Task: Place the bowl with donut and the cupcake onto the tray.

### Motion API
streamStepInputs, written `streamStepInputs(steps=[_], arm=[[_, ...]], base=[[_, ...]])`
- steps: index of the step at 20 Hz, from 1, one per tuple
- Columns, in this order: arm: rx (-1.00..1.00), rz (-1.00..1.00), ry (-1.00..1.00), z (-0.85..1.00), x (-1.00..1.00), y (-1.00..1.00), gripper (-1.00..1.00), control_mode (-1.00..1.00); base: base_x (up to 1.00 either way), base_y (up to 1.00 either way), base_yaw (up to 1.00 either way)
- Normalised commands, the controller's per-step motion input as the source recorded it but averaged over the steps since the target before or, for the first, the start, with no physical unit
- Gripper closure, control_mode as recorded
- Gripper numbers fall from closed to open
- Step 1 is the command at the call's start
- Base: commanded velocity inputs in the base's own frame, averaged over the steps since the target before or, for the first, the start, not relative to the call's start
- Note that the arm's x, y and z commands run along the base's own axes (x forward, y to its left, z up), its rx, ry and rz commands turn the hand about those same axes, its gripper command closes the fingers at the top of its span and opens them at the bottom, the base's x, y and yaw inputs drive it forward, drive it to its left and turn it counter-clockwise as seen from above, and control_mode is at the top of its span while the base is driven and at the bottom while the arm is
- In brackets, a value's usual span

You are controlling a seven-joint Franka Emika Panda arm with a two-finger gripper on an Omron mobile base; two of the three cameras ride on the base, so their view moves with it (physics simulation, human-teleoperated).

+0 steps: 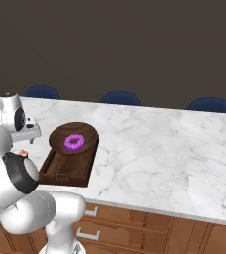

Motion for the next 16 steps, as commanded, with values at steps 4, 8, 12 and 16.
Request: streamStepInputs(steps=[4,8,12,16], arm=[[0.0,-0.12,0.02,-0.21,0.0,0.28,-1.0,-1.0],[0.0,-0.1,0.0,-0.23,0.0,0.3,-1.0,-1.0],[0.0,-0.09,0.0,-0.22,0.0,0.25,-1.0,-1.0],[0.0,-0.08,0.0,-0.17,0.0,0.13,-1.0,-1.0]], base=[[0.0,0.0,0.0],[0.0,0.0,0.0],[0.0,0.0,0.0],[0.0,0.0,0.0]])
